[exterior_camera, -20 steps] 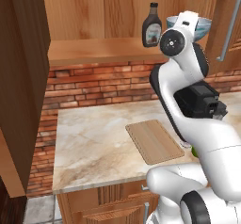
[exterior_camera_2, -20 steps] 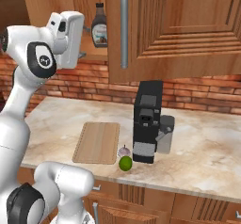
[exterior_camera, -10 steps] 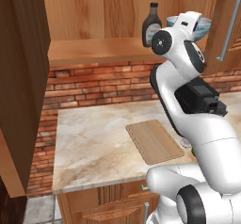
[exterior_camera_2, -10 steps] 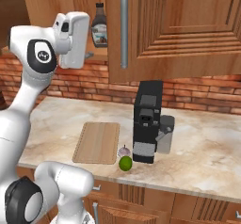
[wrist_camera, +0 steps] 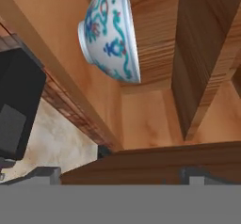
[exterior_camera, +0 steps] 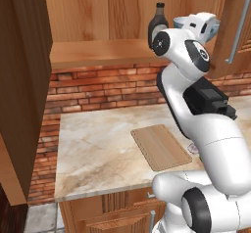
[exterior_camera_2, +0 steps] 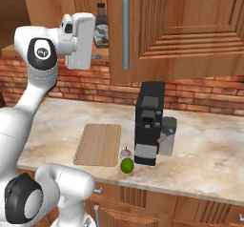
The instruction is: Open the cabinet. Place the bowl and condiment on the counter. Then place the lime and garlic on the cutting board.
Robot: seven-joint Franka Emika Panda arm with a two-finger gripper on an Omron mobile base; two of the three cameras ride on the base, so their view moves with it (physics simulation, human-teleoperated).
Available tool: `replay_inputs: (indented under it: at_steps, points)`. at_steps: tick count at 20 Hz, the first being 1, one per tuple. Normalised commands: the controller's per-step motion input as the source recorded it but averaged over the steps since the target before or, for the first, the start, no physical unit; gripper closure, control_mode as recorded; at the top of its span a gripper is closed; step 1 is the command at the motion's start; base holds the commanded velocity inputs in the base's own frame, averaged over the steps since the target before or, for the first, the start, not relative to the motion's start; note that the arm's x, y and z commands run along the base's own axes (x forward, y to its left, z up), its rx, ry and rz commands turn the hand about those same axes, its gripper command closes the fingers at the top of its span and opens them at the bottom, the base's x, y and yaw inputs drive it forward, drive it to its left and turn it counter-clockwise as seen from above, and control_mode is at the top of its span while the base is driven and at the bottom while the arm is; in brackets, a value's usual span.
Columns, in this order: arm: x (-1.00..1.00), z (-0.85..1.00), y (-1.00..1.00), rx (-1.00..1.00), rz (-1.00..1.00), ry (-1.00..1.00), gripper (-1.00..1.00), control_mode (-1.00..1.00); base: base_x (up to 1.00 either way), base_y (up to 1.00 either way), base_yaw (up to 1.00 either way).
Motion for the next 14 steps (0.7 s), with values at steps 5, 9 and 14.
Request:
replay_inputs:
  at_steps: [5, 9, 14]
  points:
    - [-0.28, 0.00, -0.20, 0.00, -0.14, -0.05, -1.00, -1.00, 0.00, 0.00, 0.00]
    - [-0.39, 0.00, -0.21, 0.00, -0.15, -0.08, -1.00, -1.00, 0.00, 0.00, 0.00]
    - [-0.46, 0.00, -0.22, 0.00, -0.15, -0.10, -1.00, -1.00, 0.00, 0.00, 0.00]
